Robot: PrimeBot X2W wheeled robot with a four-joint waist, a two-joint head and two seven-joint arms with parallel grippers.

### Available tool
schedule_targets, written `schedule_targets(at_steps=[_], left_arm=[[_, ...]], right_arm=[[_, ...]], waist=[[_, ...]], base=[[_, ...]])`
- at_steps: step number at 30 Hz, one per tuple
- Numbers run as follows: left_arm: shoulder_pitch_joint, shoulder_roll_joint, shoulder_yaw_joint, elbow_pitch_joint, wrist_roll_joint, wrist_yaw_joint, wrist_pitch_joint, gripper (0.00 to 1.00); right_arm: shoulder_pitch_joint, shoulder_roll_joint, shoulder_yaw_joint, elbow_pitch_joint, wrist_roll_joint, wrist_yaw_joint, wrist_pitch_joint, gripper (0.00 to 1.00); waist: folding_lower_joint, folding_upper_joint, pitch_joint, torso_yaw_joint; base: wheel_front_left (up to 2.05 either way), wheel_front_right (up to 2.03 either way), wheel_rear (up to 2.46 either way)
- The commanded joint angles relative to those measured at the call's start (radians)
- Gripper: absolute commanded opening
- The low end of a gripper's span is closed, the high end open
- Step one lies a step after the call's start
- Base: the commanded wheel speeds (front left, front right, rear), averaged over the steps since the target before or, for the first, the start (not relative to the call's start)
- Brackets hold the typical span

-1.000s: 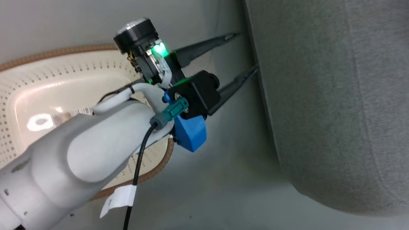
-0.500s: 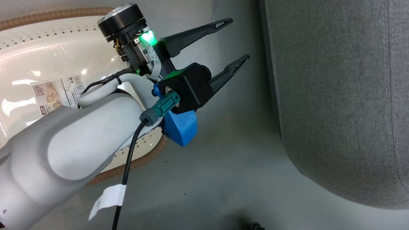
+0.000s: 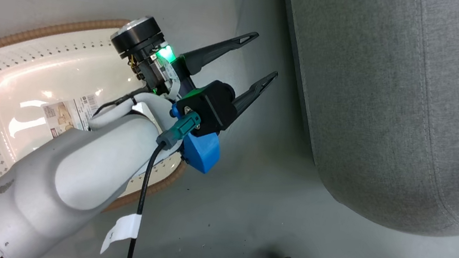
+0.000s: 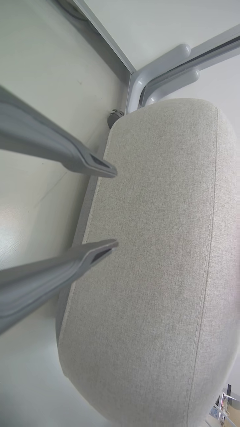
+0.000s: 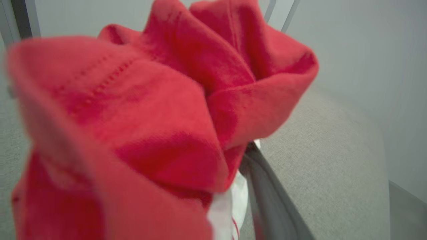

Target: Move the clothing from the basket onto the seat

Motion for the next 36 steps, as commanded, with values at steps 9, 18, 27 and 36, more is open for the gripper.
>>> schedule_targets(at_steps=[9,18,27,36], left_arm=[[0.065,-0.053,-0.013,0.068,-0.042,0.017,-0.075,1.00],[0.153,-0.098,0.029,0.130,-0.099,0.047,-0.122,1.00],[0.288,-0.122,0.202,0.035,-0.100,0.107,-0.127,1.00],[0.432,-0.153,0.424,-0.039,-0.047,0.116,-0.127,1.00]], right_arm=[[0.238,0.034,0.089,-0.079,-0.032,0.000,-0.004,1.00],[0.434,0.062,0.180,-0.222,-0.021,0.000,-0.004,1.00],[0.514,0.051,0.304,-0.328,-0.005,0.000,-0.004,1.00],[0.539,0.053,0.425,-0.370,-0.013,0.000,-0.004,1.00]], waist=[[0.0000,0.0000,-0.162,0.015],[0.0000,0.0000,-0.349,0.041],[0.0000,0.0000,-0.510,0.126],[0.0000,0.0000,-0.617,0.228]], base=[[0.00,0.00,0.00],[0.00,0.00,0.00],[0.00,0.00,0.00],[0.00,0.00,0.00]])
